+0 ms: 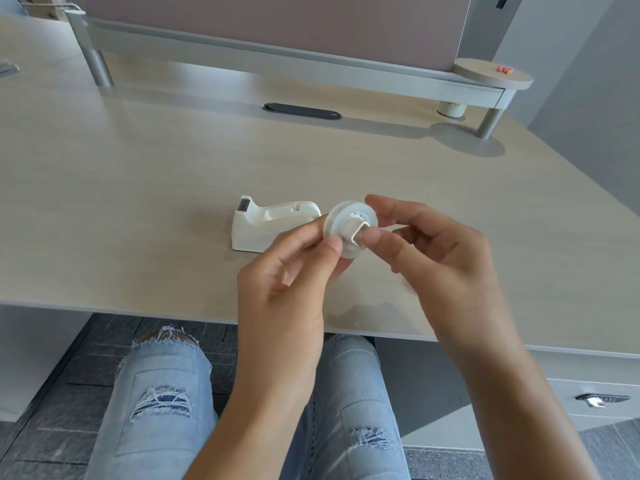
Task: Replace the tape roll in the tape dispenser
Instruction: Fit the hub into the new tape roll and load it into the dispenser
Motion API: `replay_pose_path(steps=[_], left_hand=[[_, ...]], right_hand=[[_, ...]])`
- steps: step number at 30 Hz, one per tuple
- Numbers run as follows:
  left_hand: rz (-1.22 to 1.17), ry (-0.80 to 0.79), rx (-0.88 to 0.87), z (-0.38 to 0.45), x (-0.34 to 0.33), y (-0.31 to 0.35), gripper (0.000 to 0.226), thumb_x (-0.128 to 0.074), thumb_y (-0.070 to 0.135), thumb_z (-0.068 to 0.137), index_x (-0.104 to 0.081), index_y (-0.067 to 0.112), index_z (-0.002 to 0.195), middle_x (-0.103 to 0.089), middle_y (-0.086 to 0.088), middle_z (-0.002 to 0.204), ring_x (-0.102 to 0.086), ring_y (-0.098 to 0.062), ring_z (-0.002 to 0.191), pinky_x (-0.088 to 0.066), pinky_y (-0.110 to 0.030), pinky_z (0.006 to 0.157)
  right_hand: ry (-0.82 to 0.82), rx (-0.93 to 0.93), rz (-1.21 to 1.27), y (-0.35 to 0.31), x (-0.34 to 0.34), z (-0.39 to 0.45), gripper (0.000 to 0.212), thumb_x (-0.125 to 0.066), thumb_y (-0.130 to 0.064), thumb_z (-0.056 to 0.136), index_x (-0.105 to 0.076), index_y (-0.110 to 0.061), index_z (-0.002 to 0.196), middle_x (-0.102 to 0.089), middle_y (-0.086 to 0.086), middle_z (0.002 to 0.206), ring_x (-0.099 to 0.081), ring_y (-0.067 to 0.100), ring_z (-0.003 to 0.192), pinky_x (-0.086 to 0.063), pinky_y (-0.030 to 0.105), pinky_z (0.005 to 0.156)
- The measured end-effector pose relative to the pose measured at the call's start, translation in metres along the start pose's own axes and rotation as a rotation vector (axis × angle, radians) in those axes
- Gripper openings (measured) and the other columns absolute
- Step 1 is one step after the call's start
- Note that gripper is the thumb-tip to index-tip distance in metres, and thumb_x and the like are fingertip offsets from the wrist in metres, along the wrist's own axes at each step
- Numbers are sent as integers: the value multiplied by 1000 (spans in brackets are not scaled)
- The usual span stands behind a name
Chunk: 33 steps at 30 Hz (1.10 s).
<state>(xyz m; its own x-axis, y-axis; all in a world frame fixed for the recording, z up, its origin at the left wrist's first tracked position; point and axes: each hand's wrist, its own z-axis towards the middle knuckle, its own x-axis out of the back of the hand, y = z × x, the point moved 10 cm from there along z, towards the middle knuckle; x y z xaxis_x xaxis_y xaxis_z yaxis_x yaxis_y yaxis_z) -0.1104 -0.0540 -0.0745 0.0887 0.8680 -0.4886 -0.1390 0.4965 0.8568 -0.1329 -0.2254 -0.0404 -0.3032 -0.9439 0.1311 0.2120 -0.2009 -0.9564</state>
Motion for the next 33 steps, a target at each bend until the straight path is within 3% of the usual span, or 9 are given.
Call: replay_pose_path(steps=[4,7,13,20,26,33], left_hand=[[26,-48,10,-1,-3,2,15,-74,9,87,-83,12,98,-84,-3,99,-76,-15,101,-56,-49,105],[69,-76,9,-2,-4,2,16,-78,9,88,-81,8,103,-84,-8,99,-77,-16,94,-57,-53,103],[117,-86,-13,-3,-4,7,15,-75,8,89,-81,7,103,-85,-4,93,-78,-12,85,-62,-49,94],[201,-64,-30,-3,-2,9,14,-76,9,90,-82,9,103,-85,-1,89,-79,-11,79,-64,-46,89],[209,-44,-7,-2,0,6,13,-76,10,91,-83,11,101,-85,-2,88,-80,-11,77,-64,-47,88],[202,-21,-4,-2,5,3,12,-75,8,91,-83,11,100,-85,-1,87,-80,-10,77,-65,-41,85]], right_hand=[[-121,-73,130,6,-8,0,29,-86,-27,75,-81,-16,101,-78,-5,89,-58,10,76,-47,12,69],[-168,-96,226,5,-12,-1,31,-87,-26,70,-80,-16,98,-81,1,95,-69,10,85,-52,18,75],[-140,-92,279,4,-9,-2,31,-85,-27,70,-81,-13,97,-82,12,98,-75,22,90,-56,30,86],[-73,-105,283,4,-8,-4,32,-82,-20,70,-77,-5,98,-82,9,87,-73,12,74,-55,18,71],[-26,-103,253,8,-6,-6,34,-83,-21,72,-77,-3,100,-82,19,96,-77,23,84,-60,28,82],[8,-100,221,10,-8,-6,36,-84,-20,71,-77,0,100,-83,17,95,-78,22,84,-61,28,82]])
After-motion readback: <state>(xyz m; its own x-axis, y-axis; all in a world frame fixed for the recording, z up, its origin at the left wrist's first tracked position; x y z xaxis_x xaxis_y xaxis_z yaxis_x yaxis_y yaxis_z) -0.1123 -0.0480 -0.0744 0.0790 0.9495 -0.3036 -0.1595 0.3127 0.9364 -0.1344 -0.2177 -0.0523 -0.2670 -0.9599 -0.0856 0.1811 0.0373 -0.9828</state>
